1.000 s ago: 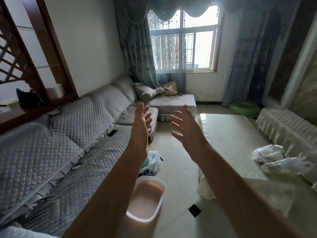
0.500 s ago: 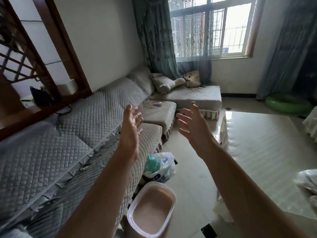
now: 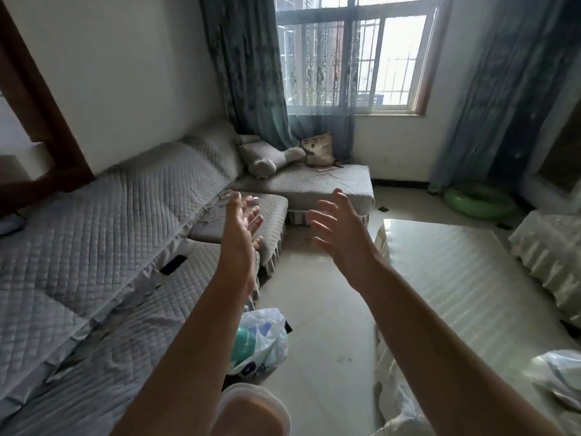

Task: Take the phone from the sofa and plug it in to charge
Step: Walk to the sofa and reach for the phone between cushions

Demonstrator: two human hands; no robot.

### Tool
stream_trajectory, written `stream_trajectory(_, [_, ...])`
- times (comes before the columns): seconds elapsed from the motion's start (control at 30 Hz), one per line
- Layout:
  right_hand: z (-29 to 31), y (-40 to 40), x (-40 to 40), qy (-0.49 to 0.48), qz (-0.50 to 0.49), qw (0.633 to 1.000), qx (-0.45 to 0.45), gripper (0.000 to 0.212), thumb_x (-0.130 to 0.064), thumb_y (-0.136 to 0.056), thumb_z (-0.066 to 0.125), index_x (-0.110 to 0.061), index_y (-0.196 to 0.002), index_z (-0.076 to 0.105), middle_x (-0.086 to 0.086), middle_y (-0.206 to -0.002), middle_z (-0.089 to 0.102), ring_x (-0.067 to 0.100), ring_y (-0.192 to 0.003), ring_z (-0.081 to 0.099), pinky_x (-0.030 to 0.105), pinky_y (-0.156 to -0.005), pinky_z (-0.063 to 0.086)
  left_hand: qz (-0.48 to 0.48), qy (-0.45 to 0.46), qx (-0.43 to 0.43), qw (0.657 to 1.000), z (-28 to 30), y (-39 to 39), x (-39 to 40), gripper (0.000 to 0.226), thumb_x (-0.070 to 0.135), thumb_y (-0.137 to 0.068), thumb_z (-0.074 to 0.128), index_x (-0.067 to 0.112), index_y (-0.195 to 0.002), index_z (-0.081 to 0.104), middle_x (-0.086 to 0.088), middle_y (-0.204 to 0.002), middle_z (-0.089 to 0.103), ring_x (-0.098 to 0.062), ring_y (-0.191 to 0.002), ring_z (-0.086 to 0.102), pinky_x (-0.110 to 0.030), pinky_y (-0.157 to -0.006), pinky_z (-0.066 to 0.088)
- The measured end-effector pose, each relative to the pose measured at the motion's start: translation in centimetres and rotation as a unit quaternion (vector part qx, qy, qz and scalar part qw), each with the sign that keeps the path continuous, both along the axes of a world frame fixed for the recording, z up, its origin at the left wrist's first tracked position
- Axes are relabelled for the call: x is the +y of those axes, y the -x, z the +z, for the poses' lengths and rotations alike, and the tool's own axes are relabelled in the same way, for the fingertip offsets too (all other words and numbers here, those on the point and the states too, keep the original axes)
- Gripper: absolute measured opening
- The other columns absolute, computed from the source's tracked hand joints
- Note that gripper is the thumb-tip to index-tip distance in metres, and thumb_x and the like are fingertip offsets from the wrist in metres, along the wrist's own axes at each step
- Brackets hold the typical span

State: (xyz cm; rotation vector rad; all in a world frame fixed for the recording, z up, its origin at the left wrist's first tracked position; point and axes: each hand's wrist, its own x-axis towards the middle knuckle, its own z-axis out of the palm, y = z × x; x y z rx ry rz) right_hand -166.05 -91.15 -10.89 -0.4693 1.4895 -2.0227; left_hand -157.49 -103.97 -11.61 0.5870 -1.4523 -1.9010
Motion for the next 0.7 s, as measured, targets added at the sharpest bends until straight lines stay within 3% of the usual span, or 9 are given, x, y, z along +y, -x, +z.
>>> stream_trajectory(0.13, [0.3,5.7,-3.5,-0.010,-0.015,1.000,0.011,0.060,-0.058,-0.092,0.038,-0.019,-0.137,0.048,0.003,-0.131,0.059,0.015,-0.118,0.054,0.039,-0.106,0.036,-0.039,-0.010,0.001,0.999,0.3,7.4,-2.9,0.061,0.055,-0.098,0.022,0.020,-0.143,0.042,-0.009,-0.151,0.042,-0.022,-0.135,0.042,-0.045,-0.110,0.027])
stream_trajectory(0.3, [-0.1,13.4,-7.0,-0.018,-0.031,0.999,0.000,0.058,-0.058,-0.092,0.039,-0.020,-0.135,0.050,0.002,-0.131,0.059,0.017,-0.121,0.052,0.040,-0.107,0.035,-0.053,-0.013,-0.002,0.998,0.3,15.3,-6.4,0.058,0.054,-0.098,0.024,0.021,-0.139,0.046,-0.009,-0.150,0.045,-0.022,-0.134,0.043,-0.049,-0.115,0.025])
stream_trajectory(0.47, [-1.0,22.0,-12.1,-0.008,-0.009,1.000,-0.018,0.052,-0.055,-0.094,0.038,-0.019,-0.129,0.053,0.003,-0.129,0.060,0.019,-0.123,0.051,0.039,-0.103,0.037,-0.023,-0.010,-0.018,1.000,-0.5,22.6,-11.1,0.057,0.053,-0.098,0.025,0.021,-0.140,0.046,-0.009,-0.148,0.046,-0.020,-0.132,0.046,-0.043,-0.108,0.030])
stream_trajectory(0.57, [-1.8,27.1,-15.2,0.003,0.020,0.999,-0.043,0.057,-0.055,-0.093,0.039,-0.017,-0.136,0.047,0.005,-0.132,0.059,0.020,-0.124,0.051,0.037,-0.100,0.038,0.015,-0.012,-0.029,0.999,-1.0,27.0,-13.6,0.055,0.051,-0.098,0.025,0.021,-0.138,0.047,-0.009,-0.147,0.047,-0.020,-0.128,0.048,-0.041,-0.102,0.033])
stream_trajectory(0.7, [-2.1,33.3,-18.9,-0.004,0.053,0.997,-0.063,0.056,-0.055,-0.093,0.040,-0.019,-0.135,0.047,0.006,-0.132,0.059,0.020,-0.121,0.052,0.039,-0.105,0.037,0.046,-0.020,-0.029,0.998,-1.4,32.2,-16.8,0.053,0.051,-0.098,0.024,0.021,-0.133,0.050,0.000,-0.129,0.058,-0.020,-0.128,0.048,-0.047,-0.111,0.030])
